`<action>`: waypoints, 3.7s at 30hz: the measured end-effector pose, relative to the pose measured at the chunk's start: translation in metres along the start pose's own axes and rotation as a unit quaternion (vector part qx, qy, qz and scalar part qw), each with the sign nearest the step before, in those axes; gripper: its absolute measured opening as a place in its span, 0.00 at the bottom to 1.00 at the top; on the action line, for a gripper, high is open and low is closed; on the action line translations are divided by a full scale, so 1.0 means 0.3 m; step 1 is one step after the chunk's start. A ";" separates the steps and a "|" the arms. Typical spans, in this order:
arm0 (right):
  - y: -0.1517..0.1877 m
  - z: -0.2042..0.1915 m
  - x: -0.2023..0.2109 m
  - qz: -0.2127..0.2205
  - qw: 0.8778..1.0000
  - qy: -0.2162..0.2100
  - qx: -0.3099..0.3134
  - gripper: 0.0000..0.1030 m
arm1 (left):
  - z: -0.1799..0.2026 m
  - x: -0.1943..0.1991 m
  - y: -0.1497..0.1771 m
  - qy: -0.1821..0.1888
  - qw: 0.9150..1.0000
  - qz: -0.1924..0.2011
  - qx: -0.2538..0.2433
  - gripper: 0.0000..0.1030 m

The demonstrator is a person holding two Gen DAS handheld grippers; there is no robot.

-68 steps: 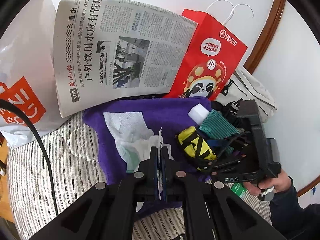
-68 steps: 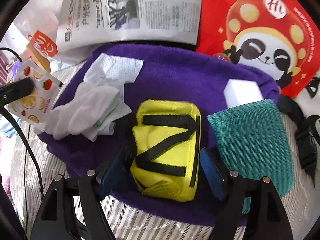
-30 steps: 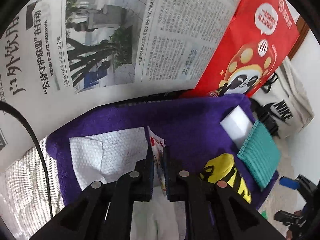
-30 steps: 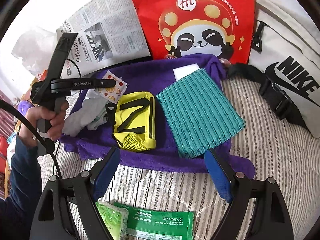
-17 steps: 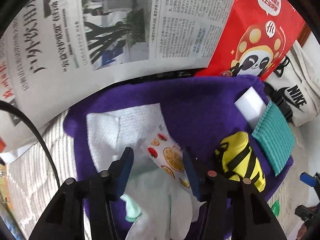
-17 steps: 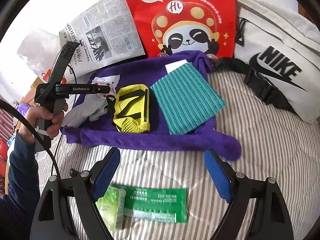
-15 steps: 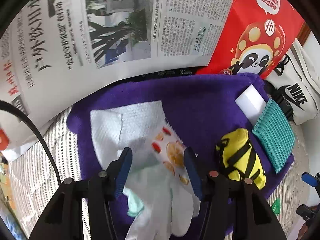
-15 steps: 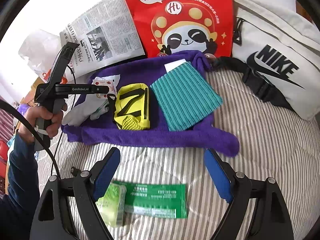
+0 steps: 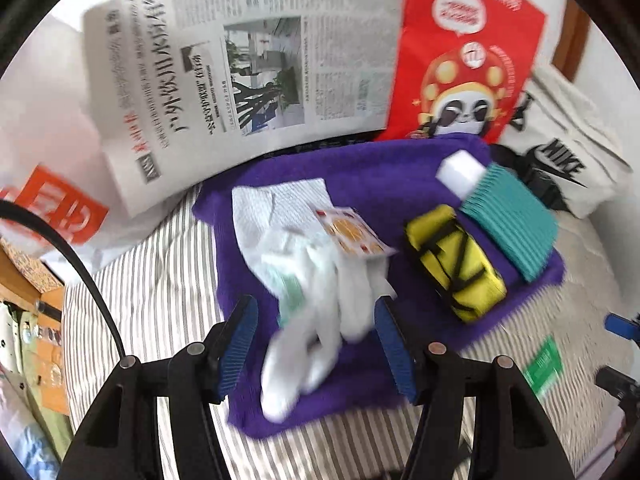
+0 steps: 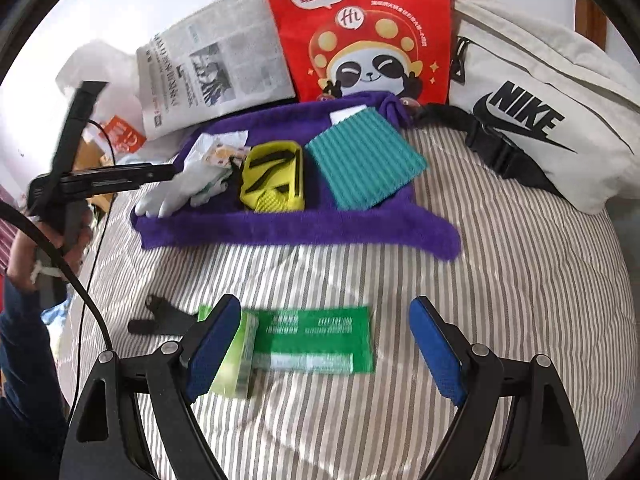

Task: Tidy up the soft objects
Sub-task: 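Grasp the green tissue pack on the bedspread with the right gripper, then grasp the black strap with the left gripper while the right lifts the tissue pack, then release the black strap over the towel with the left gripper while the right carries the tissue pack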

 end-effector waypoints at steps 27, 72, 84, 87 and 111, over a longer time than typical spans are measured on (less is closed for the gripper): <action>0.192 -0.277 -0.236 -0.023 0.997 0.058 0.034 0.76 | -0.163 0.174 0.469 0.011 0.997 0.021 0.068 0.74; 0.283 -0.010 -0.116 0.028 0.996 0.086 0.026 0.59 | 0.089 0.060 0.546 0.090 0.986 0.022 -0.136 1.00; 0.282 -0.016 -0.115 0.031 0.995 0.084 0.032 0.60 | 0.184 0.126 0.583 0.118 0.970 -0.002 -0.212 0.27; 0.283 -0.017 -0.114 0.032 0.996 0.082 0.033 0.60 | 0.198 0.135 0.595 0.130 0.968 -0.013 -0.213 0.27; 0.282 -0.020 -0.118 0.031 0.995 0.084 0.039 0.61 | 0.297 0.098 0.562 0.149 0.963 -0.046 -0.221 0.21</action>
Point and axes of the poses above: each gripper's, at about its wrist camera, not at the fingertips, and x roughly against the way its jaws point, z to its right, y to its underside, the point moved 8 cm from there along -x, roughly the way its jaws point, and after that the axes turned 2 degrees about z, right-handed, at the moved point
